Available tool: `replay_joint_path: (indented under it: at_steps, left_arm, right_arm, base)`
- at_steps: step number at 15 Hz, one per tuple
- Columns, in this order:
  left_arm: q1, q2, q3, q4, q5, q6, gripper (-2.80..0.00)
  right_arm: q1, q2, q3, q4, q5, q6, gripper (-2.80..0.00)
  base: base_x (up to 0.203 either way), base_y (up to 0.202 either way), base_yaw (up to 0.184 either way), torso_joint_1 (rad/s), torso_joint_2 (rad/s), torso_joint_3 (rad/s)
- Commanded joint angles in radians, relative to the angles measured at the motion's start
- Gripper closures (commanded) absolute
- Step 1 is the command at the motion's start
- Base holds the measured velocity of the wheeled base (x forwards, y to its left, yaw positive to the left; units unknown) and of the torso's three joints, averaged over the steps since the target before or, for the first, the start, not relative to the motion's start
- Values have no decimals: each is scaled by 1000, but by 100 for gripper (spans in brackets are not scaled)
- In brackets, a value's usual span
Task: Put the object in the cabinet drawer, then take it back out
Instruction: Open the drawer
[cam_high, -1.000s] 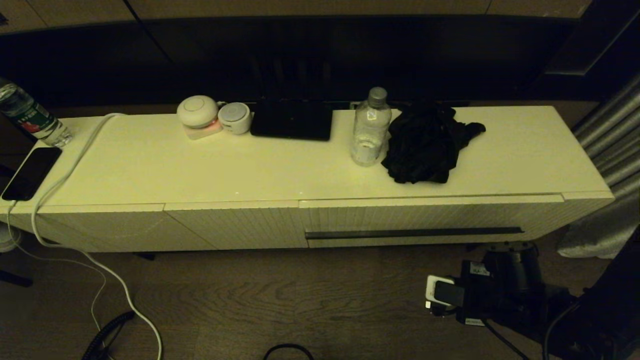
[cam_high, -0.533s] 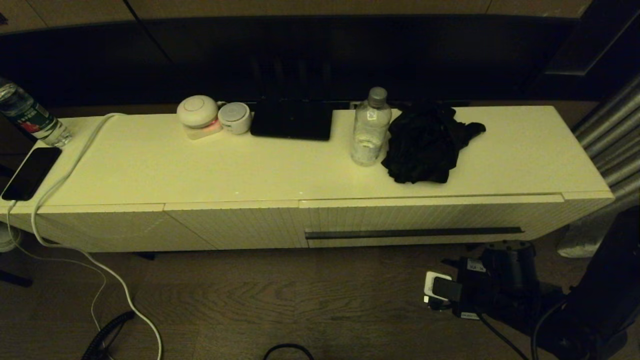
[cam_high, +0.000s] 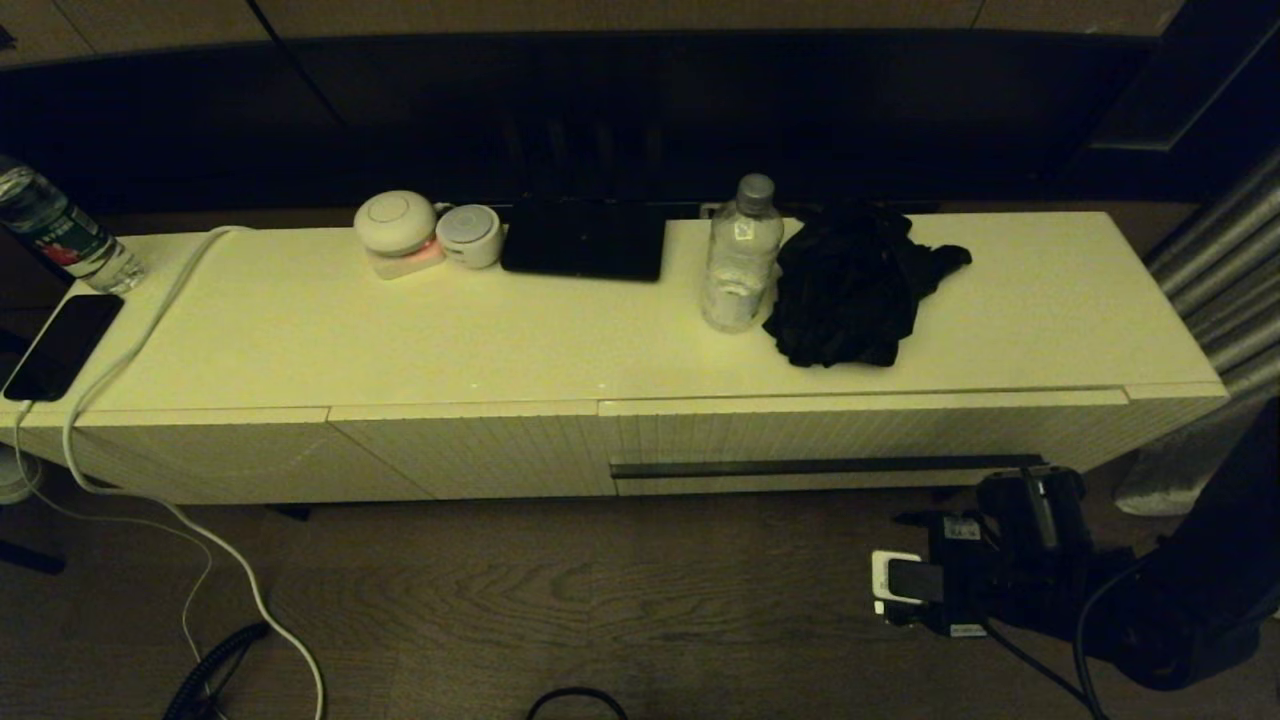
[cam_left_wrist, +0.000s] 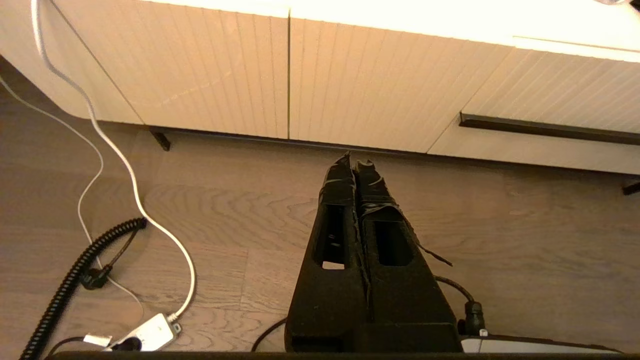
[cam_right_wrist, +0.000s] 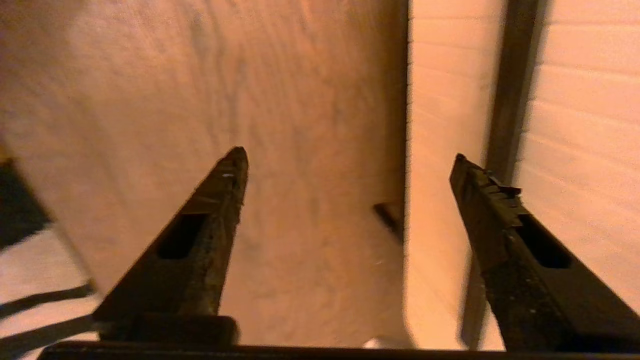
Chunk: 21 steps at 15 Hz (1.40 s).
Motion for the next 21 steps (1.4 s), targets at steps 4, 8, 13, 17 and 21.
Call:
replay_joint_path:
  at_steps: [4, 8, 13, 17, 21]
  left_arm:
    - [0, -2, 0, 0, 0, -1, 0]
    - [0, -2, 0, -1, 0, -1, 0]
    - [0, -2, 0, -1, 0, -1, 0]
    - [0, -2, 0, -1, 0, -1, 0]
    - [0, -2, 0, -1, 0, -1, 0]
  right_arm:
    - [-23, 19, -71, -6, 27, -54, -280]
    - [-22, 81, -121, -8, 61, -65, -280]
    - [-22, 154, -186, -15, 60, -62, -280]
    - [-28, 186, -248, -15, 56, -60, -280]
    - [-36, 223, -304, -20, 53, -58, -280]
  base:
    - [0, 0, 0, 0, 0, 0]
    - [0, 0, 0, 0, 0, 0]
    - [0, 0, 0, 0, 0, 0]
    - [0, 0, 0, 0, 0, 0]
    - [0, 0, 0, 0, 0, 0]
